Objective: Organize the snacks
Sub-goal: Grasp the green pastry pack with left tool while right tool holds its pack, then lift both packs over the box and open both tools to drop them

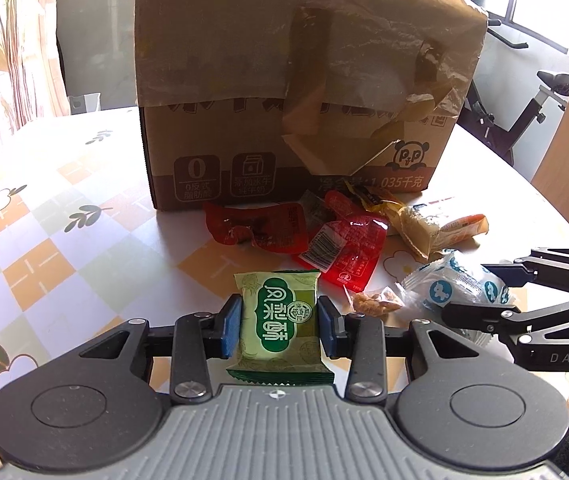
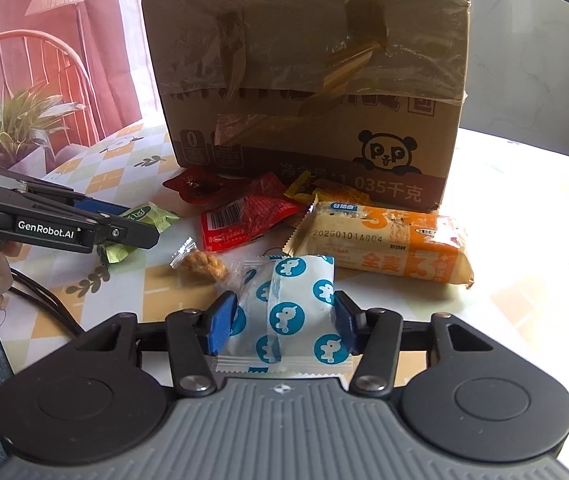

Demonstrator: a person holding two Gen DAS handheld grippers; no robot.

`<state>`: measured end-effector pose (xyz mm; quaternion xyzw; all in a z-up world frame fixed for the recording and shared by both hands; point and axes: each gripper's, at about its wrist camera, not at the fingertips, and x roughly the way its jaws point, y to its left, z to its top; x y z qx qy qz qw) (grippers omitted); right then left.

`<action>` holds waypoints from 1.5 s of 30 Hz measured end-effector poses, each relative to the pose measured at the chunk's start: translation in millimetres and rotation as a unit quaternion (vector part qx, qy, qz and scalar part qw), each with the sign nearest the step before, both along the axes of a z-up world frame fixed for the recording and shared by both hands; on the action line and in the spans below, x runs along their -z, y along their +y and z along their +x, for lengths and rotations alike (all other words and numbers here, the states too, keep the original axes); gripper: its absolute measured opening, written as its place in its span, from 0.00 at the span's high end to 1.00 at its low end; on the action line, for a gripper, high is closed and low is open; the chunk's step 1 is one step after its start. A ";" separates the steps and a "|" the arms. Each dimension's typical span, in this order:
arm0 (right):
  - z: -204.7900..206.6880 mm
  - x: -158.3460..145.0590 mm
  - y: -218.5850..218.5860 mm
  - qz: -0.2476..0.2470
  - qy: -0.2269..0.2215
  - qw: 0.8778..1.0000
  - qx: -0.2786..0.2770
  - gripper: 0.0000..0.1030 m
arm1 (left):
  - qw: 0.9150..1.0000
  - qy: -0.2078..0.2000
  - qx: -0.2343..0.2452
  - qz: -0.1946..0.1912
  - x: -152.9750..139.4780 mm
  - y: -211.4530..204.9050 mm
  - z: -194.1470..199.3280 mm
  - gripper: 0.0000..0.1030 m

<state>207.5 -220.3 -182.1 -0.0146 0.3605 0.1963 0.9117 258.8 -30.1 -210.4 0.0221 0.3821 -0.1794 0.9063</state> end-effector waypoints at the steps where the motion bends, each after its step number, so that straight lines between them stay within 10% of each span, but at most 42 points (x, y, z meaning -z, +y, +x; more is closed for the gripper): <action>1: -1.6 -1.0 0.4 0.002 -0.001 1.000 -0.001 0.48 | 1.000 -0.003 0.001 -0.001 -1.2 -0.3 -1.0 0.60; 23: -14.5 -39.9 -9.3 0.034 -0.047 0.998 0.008 0.49 | 0.998 -0.062 -0.023 -0.023 -32.1 18.1 -10.4 0.60; 45: 41.7 -170.6 -21.6 0.049 -0.199 0.979 -0.005 0.50 | 0.977 -0.210 -0.024 -0.018 -174.4 11.5 28.7 0.60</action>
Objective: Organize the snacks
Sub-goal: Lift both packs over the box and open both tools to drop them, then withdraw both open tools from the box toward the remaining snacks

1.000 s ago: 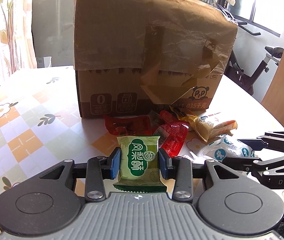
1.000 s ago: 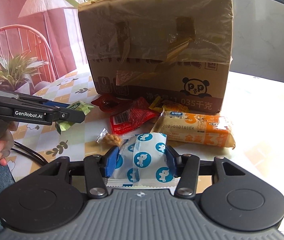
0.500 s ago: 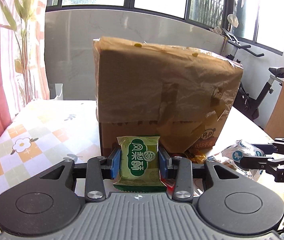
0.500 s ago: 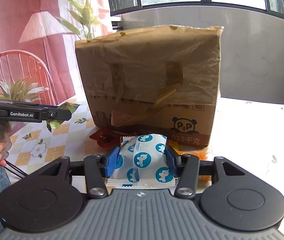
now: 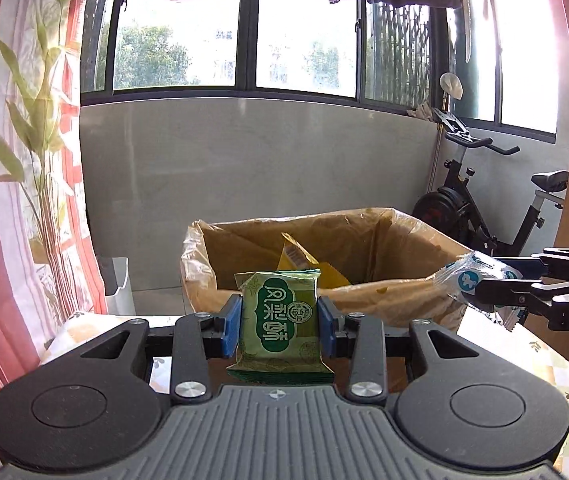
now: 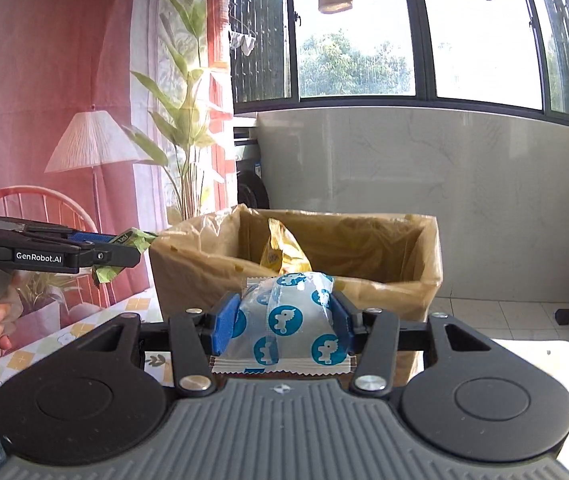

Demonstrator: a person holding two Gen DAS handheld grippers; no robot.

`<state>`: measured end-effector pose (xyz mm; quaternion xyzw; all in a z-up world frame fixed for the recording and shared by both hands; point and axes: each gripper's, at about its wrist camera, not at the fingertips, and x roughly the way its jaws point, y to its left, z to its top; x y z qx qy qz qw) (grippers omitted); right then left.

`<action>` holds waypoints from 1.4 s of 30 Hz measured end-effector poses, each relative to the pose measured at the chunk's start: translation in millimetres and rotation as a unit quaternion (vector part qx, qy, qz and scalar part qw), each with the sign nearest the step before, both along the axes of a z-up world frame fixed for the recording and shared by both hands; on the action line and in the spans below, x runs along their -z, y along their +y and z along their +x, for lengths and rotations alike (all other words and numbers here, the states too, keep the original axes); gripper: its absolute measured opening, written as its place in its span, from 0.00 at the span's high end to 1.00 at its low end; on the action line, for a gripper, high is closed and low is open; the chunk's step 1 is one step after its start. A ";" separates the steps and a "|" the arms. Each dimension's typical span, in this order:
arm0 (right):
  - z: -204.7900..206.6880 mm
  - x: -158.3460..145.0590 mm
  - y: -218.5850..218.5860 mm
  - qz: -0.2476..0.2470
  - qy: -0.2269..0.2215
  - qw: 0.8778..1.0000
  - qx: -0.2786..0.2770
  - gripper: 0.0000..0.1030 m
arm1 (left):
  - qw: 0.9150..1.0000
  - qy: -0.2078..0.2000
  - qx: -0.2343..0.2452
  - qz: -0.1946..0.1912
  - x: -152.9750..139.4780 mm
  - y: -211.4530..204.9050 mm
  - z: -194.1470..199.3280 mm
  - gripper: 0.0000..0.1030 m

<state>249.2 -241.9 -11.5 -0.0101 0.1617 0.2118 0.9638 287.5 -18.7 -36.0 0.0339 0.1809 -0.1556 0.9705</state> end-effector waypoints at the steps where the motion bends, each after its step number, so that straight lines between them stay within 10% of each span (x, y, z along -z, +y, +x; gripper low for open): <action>1: 8.0 -6.6 1.6 -0.004 -0.003 1.000 -0.001 0.50 | 1.000 -0.002 -0.002 0.001 -7.2 -4.7 9.7 0.60; 14: 151.9 -9.4 10.2 -0.028 0.090 0.993 0.064 0.48 | 0.997 0.063 -0.038 0.016 -9.8 -35.8 131.5 0.57; 18: 165.0 -3.4 9.2 -0.017 0.098 0.992 0.075 0.35 | 0.997 0.058 -0.046 0.020 -4.4 -39.8 135.5 0.30; 42: 57.9 -13.8 4.8 0.030 0.025 0.998 0.055 0.06 | 0.998 0.023 -0.055 -0.010 -2.9 -3.3 27.5 0.03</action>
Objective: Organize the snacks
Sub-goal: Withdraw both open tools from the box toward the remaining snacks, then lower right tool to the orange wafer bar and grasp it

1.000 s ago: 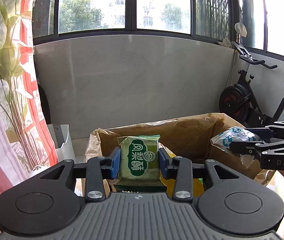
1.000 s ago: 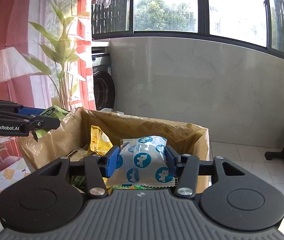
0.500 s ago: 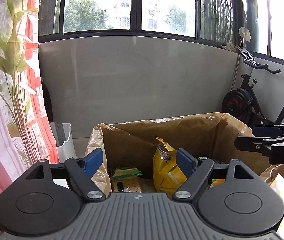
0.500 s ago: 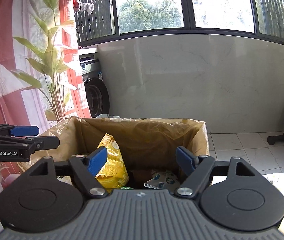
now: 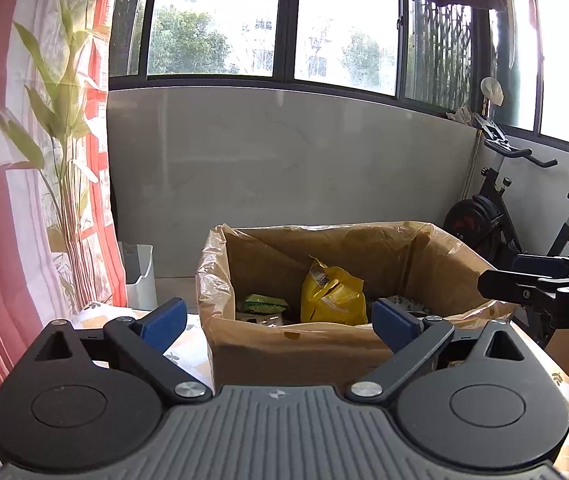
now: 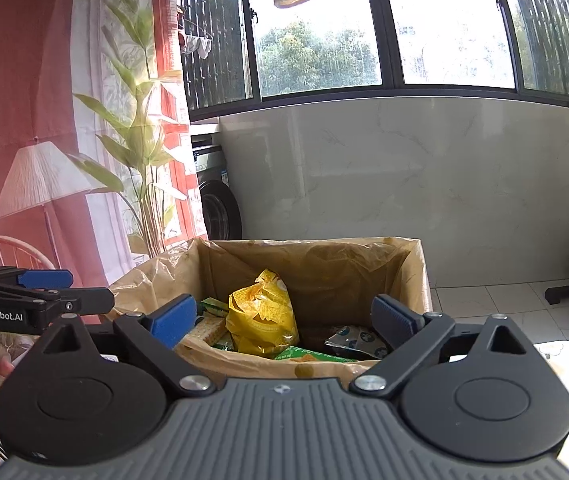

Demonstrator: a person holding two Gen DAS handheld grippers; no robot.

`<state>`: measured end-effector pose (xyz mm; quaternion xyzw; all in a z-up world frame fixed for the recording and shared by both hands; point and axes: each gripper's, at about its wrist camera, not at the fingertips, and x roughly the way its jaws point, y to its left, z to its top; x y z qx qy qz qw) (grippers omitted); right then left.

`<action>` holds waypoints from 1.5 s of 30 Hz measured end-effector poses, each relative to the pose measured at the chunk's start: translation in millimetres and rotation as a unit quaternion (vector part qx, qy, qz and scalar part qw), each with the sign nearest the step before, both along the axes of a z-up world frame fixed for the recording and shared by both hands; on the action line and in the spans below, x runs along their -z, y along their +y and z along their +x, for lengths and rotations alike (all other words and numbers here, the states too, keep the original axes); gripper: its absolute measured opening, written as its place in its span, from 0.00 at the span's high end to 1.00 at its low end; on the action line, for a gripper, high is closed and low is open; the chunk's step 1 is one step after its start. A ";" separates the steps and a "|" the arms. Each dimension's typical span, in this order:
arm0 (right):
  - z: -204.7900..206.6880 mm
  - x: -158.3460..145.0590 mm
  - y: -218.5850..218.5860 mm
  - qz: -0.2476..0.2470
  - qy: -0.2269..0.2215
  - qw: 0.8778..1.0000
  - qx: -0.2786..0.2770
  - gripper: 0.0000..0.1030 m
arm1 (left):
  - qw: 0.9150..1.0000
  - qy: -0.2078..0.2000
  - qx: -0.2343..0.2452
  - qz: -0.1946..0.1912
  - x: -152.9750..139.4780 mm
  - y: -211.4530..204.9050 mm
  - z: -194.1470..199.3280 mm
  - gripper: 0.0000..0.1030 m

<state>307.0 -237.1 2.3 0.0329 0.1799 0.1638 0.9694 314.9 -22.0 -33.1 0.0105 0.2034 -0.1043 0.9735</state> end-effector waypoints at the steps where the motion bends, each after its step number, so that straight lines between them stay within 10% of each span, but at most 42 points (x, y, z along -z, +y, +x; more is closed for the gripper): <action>1: -4.3 1.1 0.3 0.000 -0.002 1.000 0.002 0.06 | 1.000 -0.002 -0.001 0.005 1.3 0.3 -5.6 0.03; 14: -58.3 37.3 -14.5 0.006 -0.022 1.000 0.020 0.04 | 1.000 0.005 0.011 -0.019 45.2 4.5 -51.6 0.00; 29: -56.8 112.3 -33.0 -0.012 0.065 0.998 0.009 0.05 | 0.997 0.079 -0.003 -0.016 90.1 6.9 -43.6 0.00; 36: -40.2 157.0 -13.4 -0.175 0.100 0.977 -0.073 0.06 | 0.993 0.117 0.012 -0.018 109.3 6.6 -42.8 0.00; 45: -23.3 171.6 -3.2 -0.242 0.146 0.945 -0.167 0.07 | 0.992 0.127 0.007 -0.024 116.2 8.6 -46.0 0.00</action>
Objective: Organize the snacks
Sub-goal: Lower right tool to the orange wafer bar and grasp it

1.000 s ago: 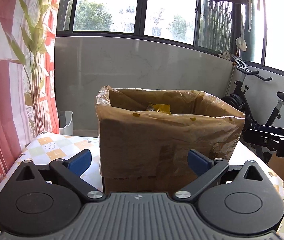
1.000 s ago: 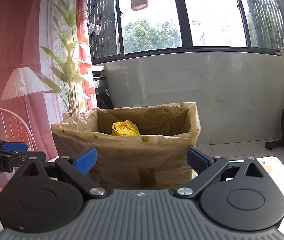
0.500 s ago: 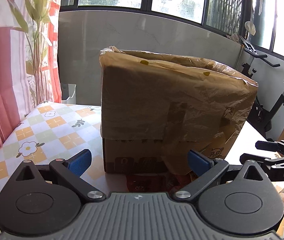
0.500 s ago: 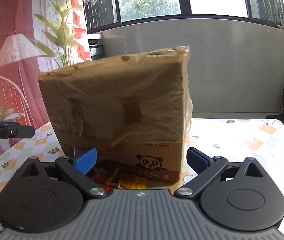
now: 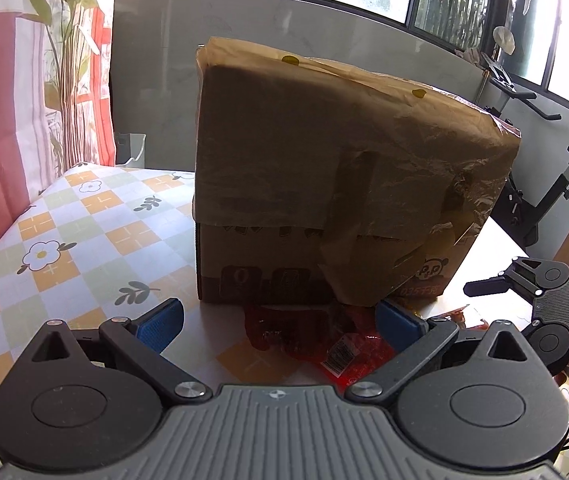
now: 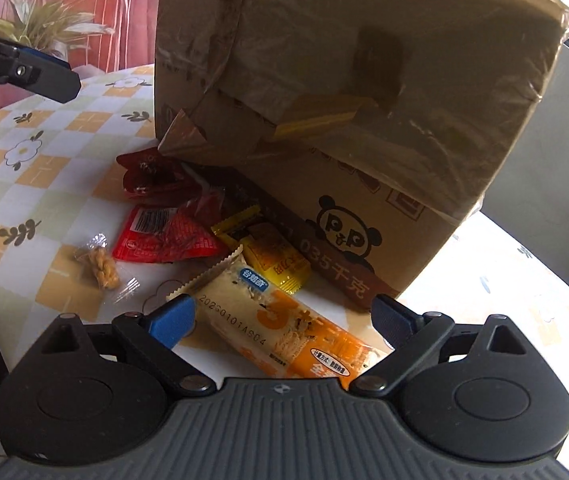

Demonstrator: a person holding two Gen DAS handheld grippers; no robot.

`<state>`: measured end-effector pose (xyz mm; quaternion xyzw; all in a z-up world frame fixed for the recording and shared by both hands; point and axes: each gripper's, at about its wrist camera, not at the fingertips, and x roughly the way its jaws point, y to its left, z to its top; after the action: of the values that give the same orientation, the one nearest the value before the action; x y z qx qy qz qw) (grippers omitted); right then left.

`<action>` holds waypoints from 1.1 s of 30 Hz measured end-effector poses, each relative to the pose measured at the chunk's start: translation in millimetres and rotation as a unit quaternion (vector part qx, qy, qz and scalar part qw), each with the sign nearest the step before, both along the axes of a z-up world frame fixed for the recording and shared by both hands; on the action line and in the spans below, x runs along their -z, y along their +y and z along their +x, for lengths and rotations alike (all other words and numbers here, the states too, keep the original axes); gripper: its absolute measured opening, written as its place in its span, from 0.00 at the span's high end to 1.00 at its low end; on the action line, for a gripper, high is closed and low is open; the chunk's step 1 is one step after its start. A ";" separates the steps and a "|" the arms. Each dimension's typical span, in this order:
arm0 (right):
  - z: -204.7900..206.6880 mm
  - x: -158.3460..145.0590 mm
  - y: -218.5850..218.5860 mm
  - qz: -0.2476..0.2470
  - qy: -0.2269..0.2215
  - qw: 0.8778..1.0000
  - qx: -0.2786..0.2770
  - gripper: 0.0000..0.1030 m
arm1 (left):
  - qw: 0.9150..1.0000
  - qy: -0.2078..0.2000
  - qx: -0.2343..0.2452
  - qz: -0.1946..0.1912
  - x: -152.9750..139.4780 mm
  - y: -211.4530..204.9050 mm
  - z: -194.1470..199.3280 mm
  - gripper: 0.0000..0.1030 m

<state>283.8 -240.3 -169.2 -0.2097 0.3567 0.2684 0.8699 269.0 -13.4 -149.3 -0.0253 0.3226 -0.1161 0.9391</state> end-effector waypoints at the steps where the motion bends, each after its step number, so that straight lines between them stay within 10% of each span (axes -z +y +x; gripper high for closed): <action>1: 2.6 1.2 -0.7 0.001 0.007 1.000 0.002 0.07 | 1.000 0.001 0.001 0.003 1.3 -1.5 0.7 0.00; 15: -0.2 7.4 -6.4 0.076 0.090 0.990 0.074 0.23 | 1.000 0.014 -0.005 -0.003 9.4 0.8 0.8 0.00; 33: -37.9 12.5 -7.4 0.154 0.042 0.978 0.136 0.55 | 0.998 0.059 0.013 -0.007 27.2 -6.3 2.2 0.12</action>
<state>245.8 -247.7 -181.8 -0.0108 0.3722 0.2076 0.9046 271.2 -19.7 -176.5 -0.0348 0.3771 -0.1289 0.9165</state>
